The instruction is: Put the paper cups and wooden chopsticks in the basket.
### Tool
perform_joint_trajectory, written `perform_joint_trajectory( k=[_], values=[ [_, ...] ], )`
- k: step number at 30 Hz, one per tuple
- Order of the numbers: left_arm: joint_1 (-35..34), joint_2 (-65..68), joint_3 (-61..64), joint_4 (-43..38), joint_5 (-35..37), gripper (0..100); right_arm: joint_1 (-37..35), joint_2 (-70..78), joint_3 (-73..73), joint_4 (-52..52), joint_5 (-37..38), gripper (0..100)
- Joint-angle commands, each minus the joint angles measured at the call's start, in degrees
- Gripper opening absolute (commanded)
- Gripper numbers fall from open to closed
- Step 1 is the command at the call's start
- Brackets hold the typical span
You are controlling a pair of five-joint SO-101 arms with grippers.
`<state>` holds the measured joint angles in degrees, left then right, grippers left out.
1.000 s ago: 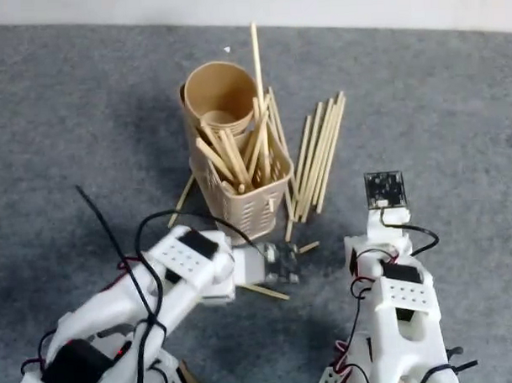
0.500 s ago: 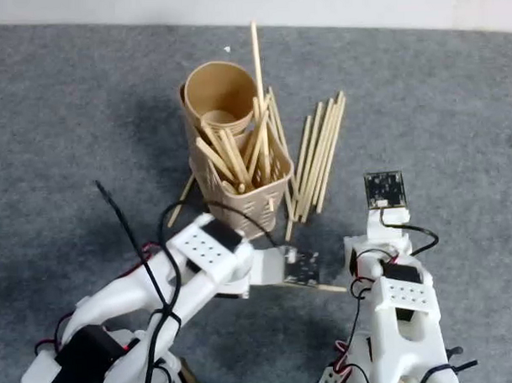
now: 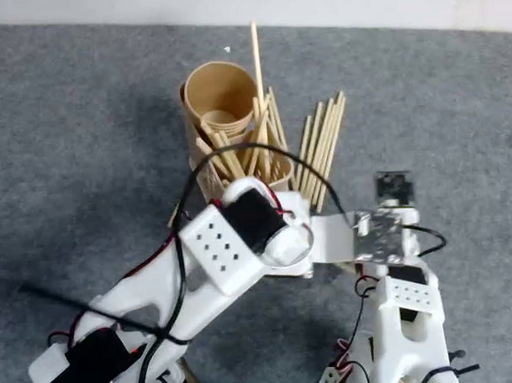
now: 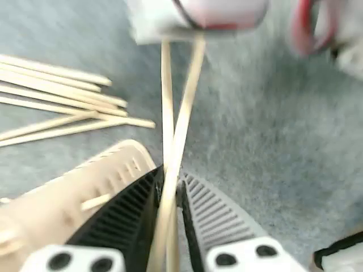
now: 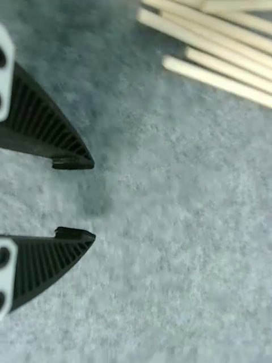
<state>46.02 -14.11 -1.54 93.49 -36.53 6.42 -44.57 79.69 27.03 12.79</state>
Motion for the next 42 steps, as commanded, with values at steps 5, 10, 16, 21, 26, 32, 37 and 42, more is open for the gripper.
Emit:
perform_joint_trajectory(
  k=[5,10,16,21,26,32,37,42],
  values=[
    [-1.54,-0.31,-31.25,4.31,3.25,0,4.35,-0.22,0.13,-2.68,-2.73,18.0],
    [-8.22,-0.31,-32.84,0.00,3.16,0,7.43,-0.31,0.13,-2.68,-7.38,18.0],
    [-15.16,-0.31,-32.84,-9.58,3.16,0,8.75,-0.31,0.13,-2.68,-8.79,18.0],
    [-16.92,-0.22,-32.48,-10.90,3.25,0,8.66,-0.31,0.13,-2.68,-8.79,18.0],
    [-16.92,-0.22,-30.37,-11.34,6.42,0,8.66,-0.31,0.13,-2.68,-8.79,18.0],
    [-16.92,-0.40,-21.23,-17.23,17.32,0,8.66,-0.31,0.22,-2.68,-8.79,18.0],
    [-20.18,-3.65,-9.98,-29.89,36.75,0,8.66,-0.31,0.22,-2.68,-8.79,18.0],
    [-23.08,-12.53,6.29,-44.92,45.54,0,8.66,-0.31,0.22,-2.68,-8.79,18.0]
  ],
)
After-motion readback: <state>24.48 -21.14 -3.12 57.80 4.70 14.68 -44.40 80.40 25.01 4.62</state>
